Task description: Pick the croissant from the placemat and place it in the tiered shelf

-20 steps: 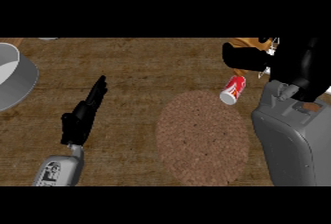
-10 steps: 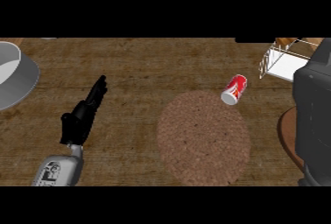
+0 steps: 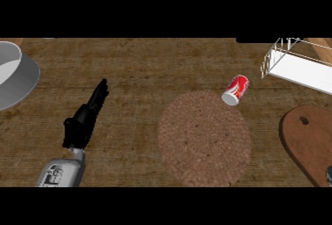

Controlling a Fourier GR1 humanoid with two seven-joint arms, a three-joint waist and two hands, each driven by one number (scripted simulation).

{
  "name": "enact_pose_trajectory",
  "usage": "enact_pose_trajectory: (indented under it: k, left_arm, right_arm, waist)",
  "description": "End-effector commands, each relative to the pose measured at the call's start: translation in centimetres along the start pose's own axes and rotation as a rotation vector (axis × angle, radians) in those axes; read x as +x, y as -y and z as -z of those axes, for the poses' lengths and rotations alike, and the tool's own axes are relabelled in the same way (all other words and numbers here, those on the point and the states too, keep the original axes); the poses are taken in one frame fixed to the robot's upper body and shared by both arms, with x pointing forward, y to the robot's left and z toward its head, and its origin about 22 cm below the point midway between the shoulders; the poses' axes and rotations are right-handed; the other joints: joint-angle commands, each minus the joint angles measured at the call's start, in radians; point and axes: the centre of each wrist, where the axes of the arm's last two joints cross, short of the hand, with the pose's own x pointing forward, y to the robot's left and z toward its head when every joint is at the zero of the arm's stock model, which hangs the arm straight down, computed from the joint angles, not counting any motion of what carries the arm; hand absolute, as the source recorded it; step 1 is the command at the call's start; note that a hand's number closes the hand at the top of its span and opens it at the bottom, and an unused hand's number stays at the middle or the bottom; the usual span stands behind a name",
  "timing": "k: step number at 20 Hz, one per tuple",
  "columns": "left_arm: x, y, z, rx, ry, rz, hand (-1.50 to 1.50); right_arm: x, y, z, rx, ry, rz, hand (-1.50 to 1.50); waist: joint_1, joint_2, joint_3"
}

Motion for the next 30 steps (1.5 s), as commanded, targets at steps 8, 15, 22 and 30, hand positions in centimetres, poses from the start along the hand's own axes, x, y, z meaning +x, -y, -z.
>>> enact_pose_trajectory:
  k: [8,15,22,30]
  left_arm:
    - [1.3,0.4,-0.5,-0.009,0.020,0.004,0.00]
    - [2.2,0.7,1.4,0.008,0.018,0.002,0.00]
    - [-0.3,0.4,0.4,-0.004,0.016,0.015,0.00]
    - [1.0,0.5,0.8,-0.010,0.012,0.003,0.00]
  right_arm:
    - [-0.9,-2.8,4.7,-0.073,0.046,-0.125,1.50]
    - [-4.9,-5.8,6.1,-0.112,0.120,-0.231,1.50]
    - [-6.2,-8.0,8.5,-0.173,0.096,-0.198,1.50]
    - [-10.1,-6.3,11.7,-0.169,0.073,0.162,1.50]
  waist:
    - [0.011,0.003,0.000]
    - [0.005,0.003,0.000]
    - [0.012,0.005,0.000]
    - [0.007,0.004,0.001]
